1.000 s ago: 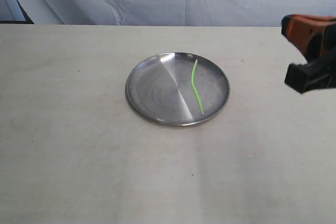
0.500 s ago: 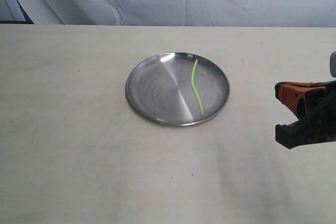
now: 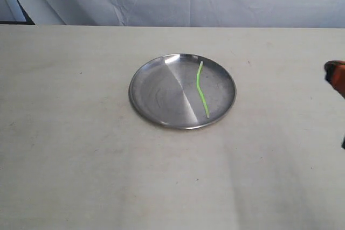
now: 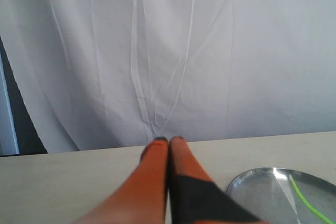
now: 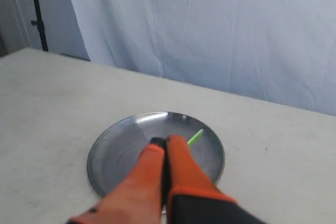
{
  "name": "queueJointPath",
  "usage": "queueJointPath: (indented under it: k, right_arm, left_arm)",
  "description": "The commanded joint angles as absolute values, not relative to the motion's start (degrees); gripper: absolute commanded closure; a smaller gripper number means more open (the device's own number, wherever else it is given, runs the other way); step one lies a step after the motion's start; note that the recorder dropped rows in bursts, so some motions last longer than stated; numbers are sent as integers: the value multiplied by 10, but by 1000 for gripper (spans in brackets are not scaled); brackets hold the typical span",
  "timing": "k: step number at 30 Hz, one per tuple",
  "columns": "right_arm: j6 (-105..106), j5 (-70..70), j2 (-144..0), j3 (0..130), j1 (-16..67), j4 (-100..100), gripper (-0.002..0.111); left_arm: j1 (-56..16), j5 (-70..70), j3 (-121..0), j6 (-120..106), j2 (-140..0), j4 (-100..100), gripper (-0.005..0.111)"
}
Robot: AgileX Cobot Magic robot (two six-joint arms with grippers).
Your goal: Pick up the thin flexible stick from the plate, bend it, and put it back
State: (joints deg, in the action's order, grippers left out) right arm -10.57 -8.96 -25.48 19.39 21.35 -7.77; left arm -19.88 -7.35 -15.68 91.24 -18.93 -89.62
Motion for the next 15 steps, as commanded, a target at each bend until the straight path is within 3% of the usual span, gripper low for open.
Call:
queueJointPath:
  k: [1,7,13,15]
  right_arm:
    - [-105,-173,-149,179,165,-58,108]
    - [-105,-145,-63,103,92,-44,108]
    - [-106,-21,-7,0,80,-20,108]
    - [-106,-52,0,0,80,-11,108]
  left_arm:
    - [-196,-74,-155,912,-186,-892,107]
    - [-196,-75,-155,912,-186,-893,107]
    - [-196,-75,-155,912,-186,-893,107]
    - [-196,-75,-155,912,-186,-893,107]
